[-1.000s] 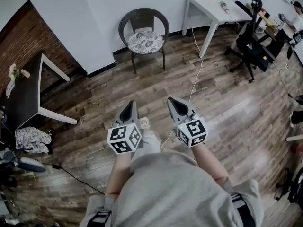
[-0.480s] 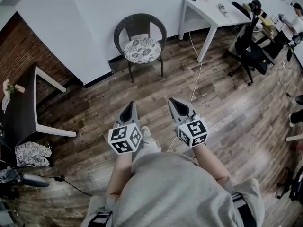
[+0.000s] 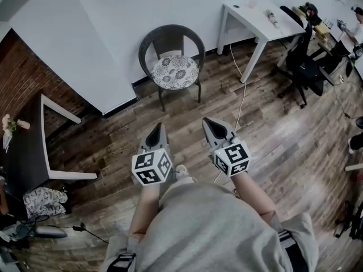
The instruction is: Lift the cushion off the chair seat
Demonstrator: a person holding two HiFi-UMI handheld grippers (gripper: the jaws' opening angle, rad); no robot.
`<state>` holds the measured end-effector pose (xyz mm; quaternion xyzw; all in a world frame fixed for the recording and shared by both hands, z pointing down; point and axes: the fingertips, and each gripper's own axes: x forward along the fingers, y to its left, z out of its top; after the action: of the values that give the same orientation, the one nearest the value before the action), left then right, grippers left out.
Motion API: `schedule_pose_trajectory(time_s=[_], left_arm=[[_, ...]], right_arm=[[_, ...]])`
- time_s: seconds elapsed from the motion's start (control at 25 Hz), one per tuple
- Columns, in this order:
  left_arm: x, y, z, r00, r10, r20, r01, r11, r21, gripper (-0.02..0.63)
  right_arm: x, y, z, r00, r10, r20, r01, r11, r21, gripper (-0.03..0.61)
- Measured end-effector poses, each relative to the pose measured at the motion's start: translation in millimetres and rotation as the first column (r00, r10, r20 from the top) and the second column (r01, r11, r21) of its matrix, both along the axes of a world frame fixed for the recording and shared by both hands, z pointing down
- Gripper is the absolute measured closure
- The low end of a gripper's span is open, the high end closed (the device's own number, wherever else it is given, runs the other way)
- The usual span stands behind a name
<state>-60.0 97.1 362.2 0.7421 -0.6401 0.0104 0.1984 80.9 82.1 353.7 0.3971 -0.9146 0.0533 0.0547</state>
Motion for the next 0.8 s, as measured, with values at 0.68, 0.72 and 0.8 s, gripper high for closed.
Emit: schedule_pose_trajectory(time_s=[0.68, 0.72, 0.8], left_arm=[[-66.9, -128.6, 25.0, 0.998, 0.066, 0.003, -0.066, 0.997, -0.04, 0.604], [-70.2, -133.6, 25.9, 0.998, 0.068, 0.005, -0.068, 0.997, -0.04, 0.604], [-77.0, -142.9, 27.2, 0.997, 0.072, 0.004, -0.072, 0.997, -0.039, 0.604]], right_arm=[[-69.2, -119.8, 12.1, 0.998, 0.051, -0.034, -0.051, 0.999, -0.008, 0.578], [-71.8, -124.6, 13.7, 0.998, 0.053, -0.038, -0.053, 0.999, -0.008, 0.578], [-78.2, -133.2, 15.4, 0.998, 0.055, -0.043, -0.056, 0.998, -0.008, 0.578]])
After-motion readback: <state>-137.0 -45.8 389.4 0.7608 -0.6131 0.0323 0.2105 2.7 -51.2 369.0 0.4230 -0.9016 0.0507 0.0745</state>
